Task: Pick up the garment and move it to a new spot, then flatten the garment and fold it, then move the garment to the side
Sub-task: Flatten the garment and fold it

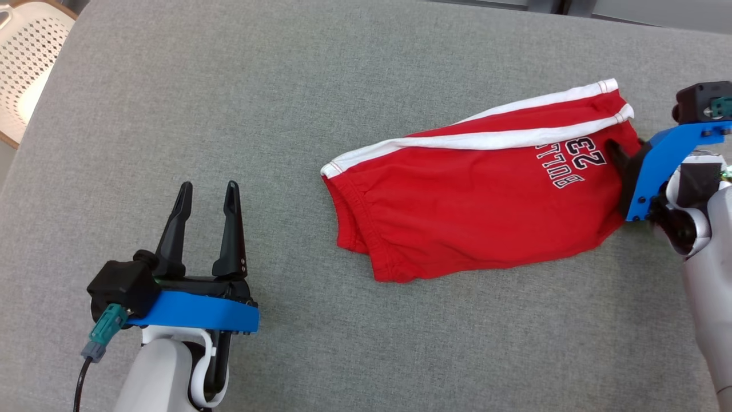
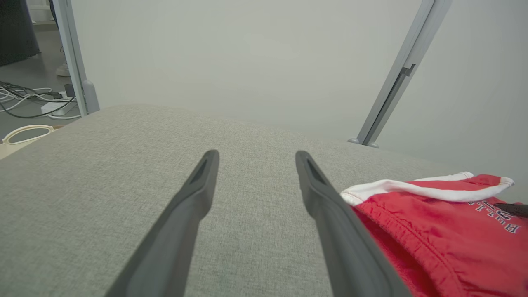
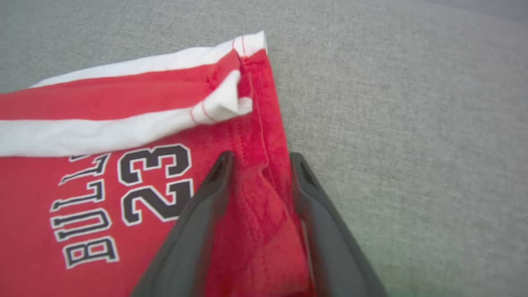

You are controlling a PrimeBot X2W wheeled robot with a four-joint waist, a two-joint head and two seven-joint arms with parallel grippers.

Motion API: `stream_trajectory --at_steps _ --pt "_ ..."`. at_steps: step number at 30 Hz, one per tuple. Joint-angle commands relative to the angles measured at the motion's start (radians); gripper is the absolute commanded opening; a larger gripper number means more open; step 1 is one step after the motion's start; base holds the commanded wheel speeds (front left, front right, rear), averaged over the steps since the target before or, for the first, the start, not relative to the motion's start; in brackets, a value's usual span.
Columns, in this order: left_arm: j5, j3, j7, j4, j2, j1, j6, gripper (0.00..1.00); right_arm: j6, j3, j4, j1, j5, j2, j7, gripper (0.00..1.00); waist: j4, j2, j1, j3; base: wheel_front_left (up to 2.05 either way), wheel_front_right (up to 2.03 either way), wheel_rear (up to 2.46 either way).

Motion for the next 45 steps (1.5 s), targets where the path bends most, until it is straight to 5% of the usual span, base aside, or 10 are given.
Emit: stream_trajectory --at_steps 1,10,20,28,35,45 --pt "-0.002 0.000 -0.004 -0.002 0.009 0.010 -0.007 1.00 0.001 0.017 0.019 0.031 0.011 0.007 0.008 0.00 -0.006 -0.0001 0.0000 -0.003 0.00 0.00 0.00" --pt "-0.007 -0.005 -0.004 0.005 0.024 0.018 -0.007 1.00 0.001 0.036 -0.038 0.033 0.055 -0.018 -0.035 0.00 -0.040 -0.0001 0.0000 -0.033 0.00 0.00 0.00" --pt "-0.003 -0.033 -0.004 -0.001 0.045 0.049 -0.007 1.00 0.001 -0.134 -0.244 0.204 -0.023 -0.058 0.019 0.00 -0.101 -0.0001 0.0000 -0.094 0.00 0.00 0.00" --pt "-0.002 -0.055 -0.004 0.001 0.047 0.057 -0.007 1.00 0.001 -0.234 -0.434 0.302 -0.124 -0.028 0.086 0.00 -0.113 -0.0001 0.0000 -0.119 0.00 0.00 0.00" --pt "-0.011 -0.070 -0.004 0.007 0.054 0.063 -0.007 1.00 0.001 -0.182 -0.536 0.326 -0.158 0.011 0.136 0.00 -0.102 -0.0001 0.0000 -0.145 0.00 0.00 0.00" --pt "-0.019 -0.087 -0.004 0.004 0.056 0.072 -0.007 1.00 0.001 0.080 -0.500 0.221 -0.146 0.099 0.187 0.00 -0.069 -0.0001 0.0000 -0.162 0.00 0.00 0.00"
